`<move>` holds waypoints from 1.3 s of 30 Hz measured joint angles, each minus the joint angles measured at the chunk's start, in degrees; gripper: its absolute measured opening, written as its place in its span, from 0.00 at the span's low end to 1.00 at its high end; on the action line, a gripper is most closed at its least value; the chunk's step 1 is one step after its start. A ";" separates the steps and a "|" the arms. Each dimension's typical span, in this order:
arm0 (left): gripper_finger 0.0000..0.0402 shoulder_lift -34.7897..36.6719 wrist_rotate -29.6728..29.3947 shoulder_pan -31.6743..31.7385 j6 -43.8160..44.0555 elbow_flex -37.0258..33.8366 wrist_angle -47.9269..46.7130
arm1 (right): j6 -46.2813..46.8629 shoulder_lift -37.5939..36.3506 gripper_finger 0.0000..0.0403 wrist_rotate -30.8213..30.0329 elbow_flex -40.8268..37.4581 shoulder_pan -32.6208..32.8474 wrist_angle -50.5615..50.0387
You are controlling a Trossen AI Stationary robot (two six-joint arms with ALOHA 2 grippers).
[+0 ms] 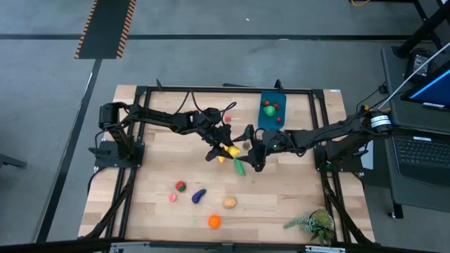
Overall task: Pick and placing Produce into tupperware
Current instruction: Put the yellow lemon into the blue bin
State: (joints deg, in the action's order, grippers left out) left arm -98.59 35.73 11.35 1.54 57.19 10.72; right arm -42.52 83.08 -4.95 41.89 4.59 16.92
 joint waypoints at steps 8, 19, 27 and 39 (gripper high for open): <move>0.47 0.00 0.00 0.00 0.00 0.00 0.00 | -0.22 1.90 0.95 0.04 0.09 1.74 2.61; 0.47 0.00 0.02 0.00 0.88 0.00 0.02 | -1.55 6.34 0.94 0.02 3.64 2.00 2.15; 0.47 0.00 1.73 -0.02 0.90 0.00 0.02 | -1.54 7.90 0.82 -1.36 5.95 1.98 0.75; 0.47 0.00 1.72 -0.04 0.87 0.00 -0.01 | -0.02 7.88 0.50 -1.85 6.51 1.96 0.55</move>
State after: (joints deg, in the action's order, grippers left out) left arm -98.59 37.45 11.31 2.42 57.19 10.71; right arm -42.54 90.96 -6.80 48.40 6.55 17.47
